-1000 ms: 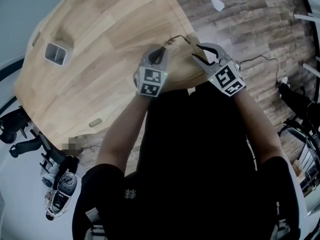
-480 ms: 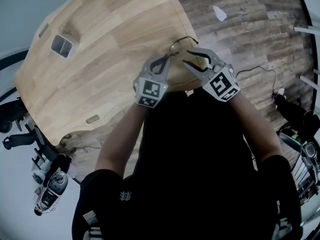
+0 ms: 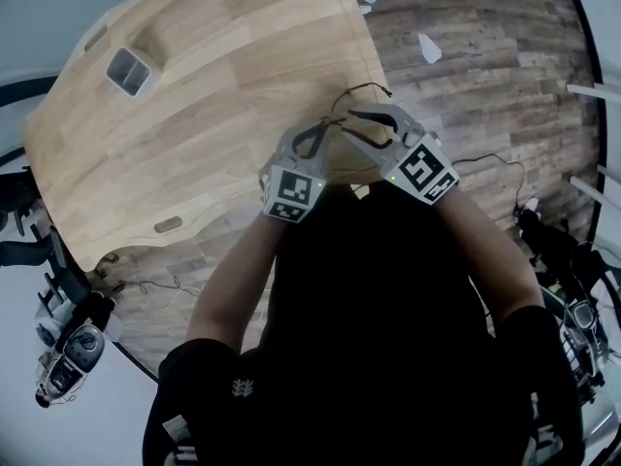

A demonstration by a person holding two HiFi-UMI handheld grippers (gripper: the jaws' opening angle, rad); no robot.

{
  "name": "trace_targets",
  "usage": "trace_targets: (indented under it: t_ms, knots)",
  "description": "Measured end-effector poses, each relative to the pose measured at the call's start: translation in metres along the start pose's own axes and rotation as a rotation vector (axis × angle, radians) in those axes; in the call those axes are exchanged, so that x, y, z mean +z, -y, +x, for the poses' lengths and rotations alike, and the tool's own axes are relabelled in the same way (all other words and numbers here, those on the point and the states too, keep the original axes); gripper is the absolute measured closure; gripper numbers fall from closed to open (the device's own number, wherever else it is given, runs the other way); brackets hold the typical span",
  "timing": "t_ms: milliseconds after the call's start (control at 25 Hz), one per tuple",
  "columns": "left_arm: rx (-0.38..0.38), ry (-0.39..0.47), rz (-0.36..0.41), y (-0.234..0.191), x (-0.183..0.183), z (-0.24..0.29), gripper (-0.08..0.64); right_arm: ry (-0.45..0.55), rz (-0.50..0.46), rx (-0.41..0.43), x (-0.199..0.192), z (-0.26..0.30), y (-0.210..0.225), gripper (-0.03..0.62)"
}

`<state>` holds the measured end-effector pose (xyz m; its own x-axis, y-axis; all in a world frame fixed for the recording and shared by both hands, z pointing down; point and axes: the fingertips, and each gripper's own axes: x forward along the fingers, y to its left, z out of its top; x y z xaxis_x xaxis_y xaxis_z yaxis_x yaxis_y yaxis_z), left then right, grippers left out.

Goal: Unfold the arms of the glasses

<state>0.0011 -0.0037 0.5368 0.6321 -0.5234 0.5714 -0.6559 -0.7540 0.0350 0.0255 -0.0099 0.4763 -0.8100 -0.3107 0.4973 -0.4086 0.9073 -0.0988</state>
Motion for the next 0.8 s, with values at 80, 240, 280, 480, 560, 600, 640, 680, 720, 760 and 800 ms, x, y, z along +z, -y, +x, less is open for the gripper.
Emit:
trace_targets:
  t_ms: [80, 240, 280, 480, 560, 600, 640, 680, 720, 760, 800]
  knots:
    - [0.007, 0.006, -0.003, 0.002, -0.002, -0.003, 0.538, -0.001, -0.003, 0.017, 0.001, 0.003, -0.004, 0.479]
    - [0.028, 0.026, -0.011, 0.0, -0.001, -0.006, 0.538, -0.021, 0.011, 0.042, -0.003, 0.009, -0.004, 0.502]
    - [0.029, 0.029, -0.008, 0.0, -0.001, -0.006, 0.538, -0.022, 0.019, 0.048, -0.003, 0.011, -0.004, 0.508]
    - [0.029, 0.039, -0.01, 0.007, -0.002, -0.007, 0.538, -0.049, 0.037, 0.064, -0.014, 0.013, -0.008, 0.555]
    - [0.029, 0.037, -0.011, 0.006, -0.004, -0.007, 0.538, -0.048, 0.034, 0.065, -0.016, 0.014, -0.01, 0.558]
    - [0.027, 0.036, -0.007, 0.007, -0.004, -0.007, 0.538, -0.046, 0.028, 0.063, -0.015, 0.014, -0.011, 0.558]
    - [0.023, 0.033, -0.003, 0.008, -0.005, -0.006, 0.538, -0.047, 0.017, 0.063, -0.014, 0.013, -0.012, 0.558]
    - [0.02, 0.029, 0.001, 0.009, -0.005, -0.006, 0.537, -0.052, 0.004, 0.062, -0.012, 0.012, -0.014, 0.56]
    - [0.016, 0.023, 0.005, 0.01, -0.005, -0.005, 0.537, -0.061, -0.011, 0.061, -0.01, 0.011, -0.016, 0.56]
    - [0.013, 0.016, 0.008, 0.011, -0.006, -0.005, 0.535, -0.07, -0.023, 0.06, -0.009, 0.011, -0.018, 0.561]
    - [0.012, 0.009, 0.011, 0.011, -0.007, -0.006, 0.534, -0.076, -0.031, 0.059, -0.007, 0.012, -0.021, 0.561]
